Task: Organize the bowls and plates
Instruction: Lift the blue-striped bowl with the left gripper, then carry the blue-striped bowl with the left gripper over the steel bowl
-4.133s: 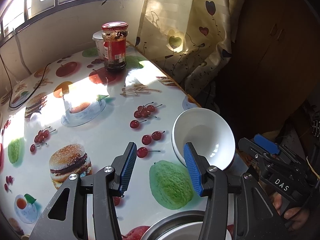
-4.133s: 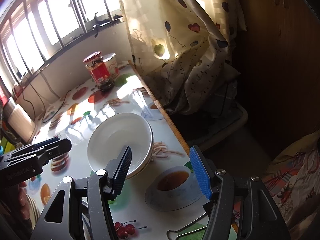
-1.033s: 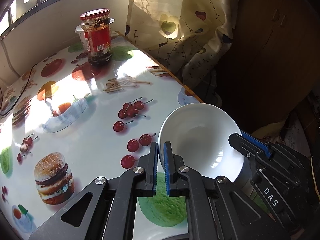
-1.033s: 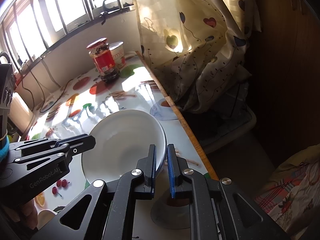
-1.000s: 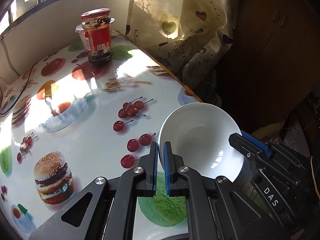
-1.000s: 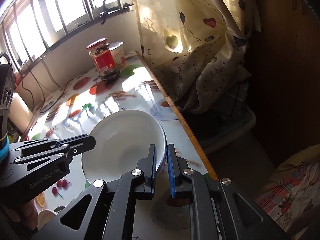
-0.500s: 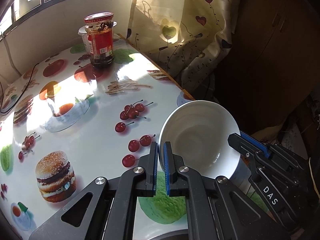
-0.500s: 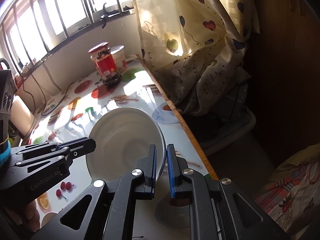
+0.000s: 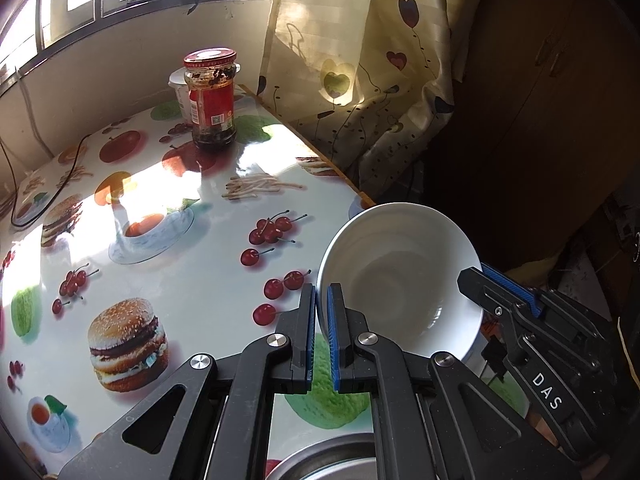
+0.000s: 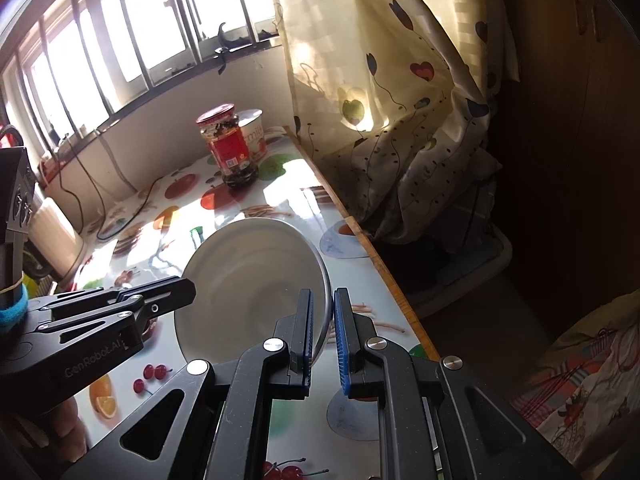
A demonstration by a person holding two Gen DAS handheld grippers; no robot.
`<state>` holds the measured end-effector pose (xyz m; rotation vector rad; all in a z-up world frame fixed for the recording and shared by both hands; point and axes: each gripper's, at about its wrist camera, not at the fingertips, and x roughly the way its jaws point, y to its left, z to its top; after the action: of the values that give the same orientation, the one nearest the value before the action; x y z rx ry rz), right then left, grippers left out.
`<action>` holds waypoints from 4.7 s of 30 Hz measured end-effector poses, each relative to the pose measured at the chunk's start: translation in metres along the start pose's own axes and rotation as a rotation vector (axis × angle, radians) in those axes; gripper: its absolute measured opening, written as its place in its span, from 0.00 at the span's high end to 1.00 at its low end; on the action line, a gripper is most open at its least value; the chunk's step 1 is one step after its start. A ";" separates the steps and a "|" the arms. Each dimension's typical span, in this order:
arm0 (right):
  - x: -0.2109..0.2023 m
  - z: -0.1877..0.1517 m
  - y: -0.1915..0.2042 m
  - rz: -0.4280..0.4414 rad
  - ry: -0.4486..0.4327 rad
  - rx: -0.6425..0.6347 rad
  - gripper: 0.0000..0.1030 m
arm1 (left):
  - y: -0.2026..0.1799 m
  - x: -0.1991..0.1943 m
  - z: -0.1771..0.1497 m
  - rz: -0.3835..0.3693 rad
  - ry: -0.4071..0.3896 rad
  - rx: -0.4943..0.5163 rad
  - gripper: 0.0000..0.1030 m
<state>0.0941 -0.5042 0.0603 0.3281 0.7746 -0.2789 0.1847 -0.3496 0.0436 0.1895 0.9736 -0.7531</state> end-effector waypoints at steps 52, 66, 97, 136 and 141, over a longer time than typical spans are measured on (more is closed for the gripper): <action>-0.093 -0.060 0.061 0.061 -0.071 -0.043 0.89 | 0.021 -0.095 -0.076 -0.011 -0.086 -0.050 0.94; -0.096 -0.082 0.068 0.078 -0.050 -0.048 0.89 | 0.027 -0.100 -0.097 -0.007 -0.080 -0.069 0.94; -0.085 -0.110 0.070 0.084 0.006 -0.042 0.89 | 0.030 -0.094 -0.113 0.008 -0.040 -0.084 0.94; -0.079 -0.110 0.061 0.097 0.005 -0.019 0.87 | 0.031 -0.093 -0.113 -0.025 -0.037 -0.111 0.94; -0.080 -0.109 0.063 0.098 0.002 -0.022 0.87 | 0.031 -0.094 -0.113 -0.050 -0.038 -0.119 0.94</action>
<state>-0.0070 -0.3944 0.0570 0.3447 0.7603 -0.1782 0.0969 -0.2277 0.0494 0.0473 0.9873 -0.7394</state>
